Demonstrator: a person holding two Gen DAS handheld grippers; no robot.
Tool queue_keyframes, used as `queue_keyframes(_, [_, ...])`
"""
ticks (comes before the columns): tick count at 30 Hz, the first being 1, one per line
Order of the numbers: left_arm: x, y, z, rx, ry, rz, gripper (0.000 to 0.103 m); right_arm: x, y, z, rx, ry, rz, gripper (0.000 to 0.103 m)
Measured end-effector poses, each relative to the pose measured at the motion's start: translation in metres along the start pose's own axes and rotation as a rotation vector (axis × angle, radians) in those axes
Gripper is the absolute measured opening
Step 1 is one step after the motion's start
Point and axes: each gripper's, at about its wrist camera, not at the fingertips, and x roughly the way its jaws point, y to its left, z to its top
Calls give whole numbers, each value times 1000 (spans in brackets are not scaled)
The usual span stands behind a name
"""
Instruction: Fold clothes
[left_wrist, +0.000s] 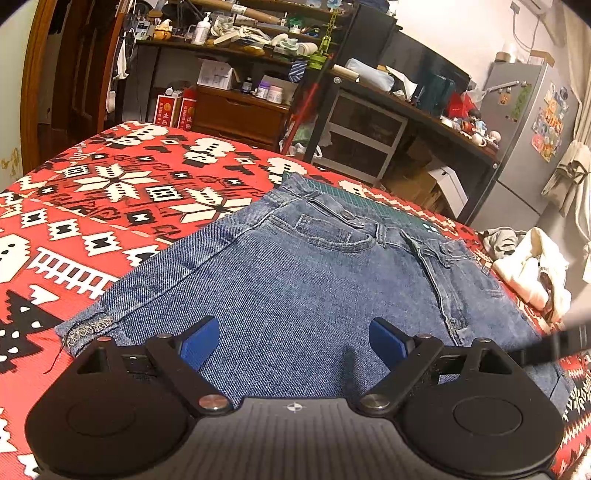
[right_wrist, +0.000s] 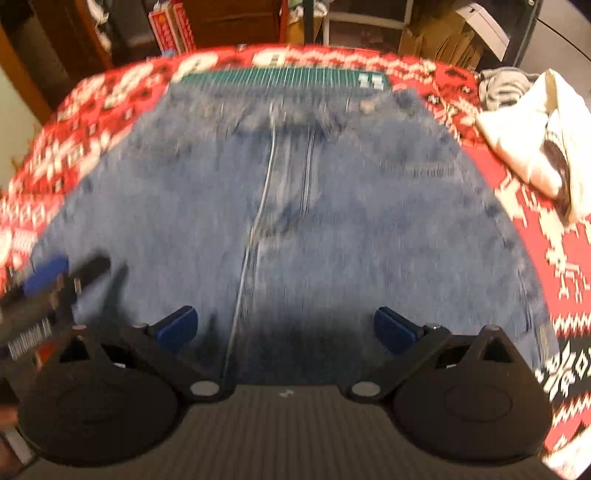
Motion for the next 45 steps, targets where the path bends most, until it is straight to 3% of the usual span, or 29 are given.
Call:
queue_keyframes(4, [0, -2, -1, 13, 0, 4, 88, 13, -9, 33, 106, -5, 50, 99])
queue_keyframes(8, [0, -2, -1, 16, -2, 4, 88, 38, -14, 58, 170, 40, 83, 73])
queue_keyframes(9, [0, -2, -1, 17, -2, 4, 88, 44, -13, 62, 180, 48, 79, 64])
queue_keyframes(12, [0, -2, -2, 17, -4, 3, 88, 55, -9, 68, 172, 72, 37, 47])
queue_keyframes(22, [0, 0, -1, 10, -6, -5, 88, 50, 31, 43, 3, 152, -69, 48])
queue_keyframes(28, [0, -1, -2, 10, -5, -5, 88, 37, 49, 16, -42, 193, -79, 48])
queue_keyframes(40, [0, -1, -2, 17, -5, -3, 88, 11, 36, -31, 20, 290, 51, 49])
queue_keyframes(45, [0, -2, -3, 26, -4, 0, 88, -7, 19, -43, 51, 213, 96, 48])
